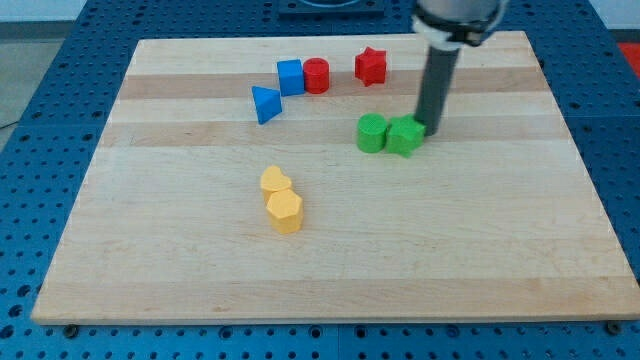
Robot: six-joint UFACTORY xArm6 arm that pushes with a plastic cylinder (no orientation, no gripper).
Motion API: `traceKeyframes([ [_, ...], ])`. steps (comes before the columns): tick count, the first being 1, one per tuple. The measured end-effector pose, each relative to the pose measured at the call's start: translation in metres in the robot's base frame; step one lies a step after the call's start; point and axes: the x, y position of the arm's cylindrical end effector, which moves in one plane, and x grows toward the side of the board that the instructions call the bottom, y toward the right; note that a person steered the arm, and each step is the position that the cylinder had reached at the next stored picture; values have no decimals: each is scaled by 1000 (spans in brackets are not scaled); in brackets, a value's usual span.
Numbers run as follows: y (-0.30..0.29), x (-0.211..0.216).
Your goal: Slide blue cube to the top center
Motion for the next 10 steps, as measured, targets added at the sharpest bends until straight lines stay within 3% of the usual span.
traceKeyframes([
  [2,-21,-25],
  [5,-172,-25],
  [7,-272,-60],
  [8,-255,-51],
  [10,-164,-55],
])
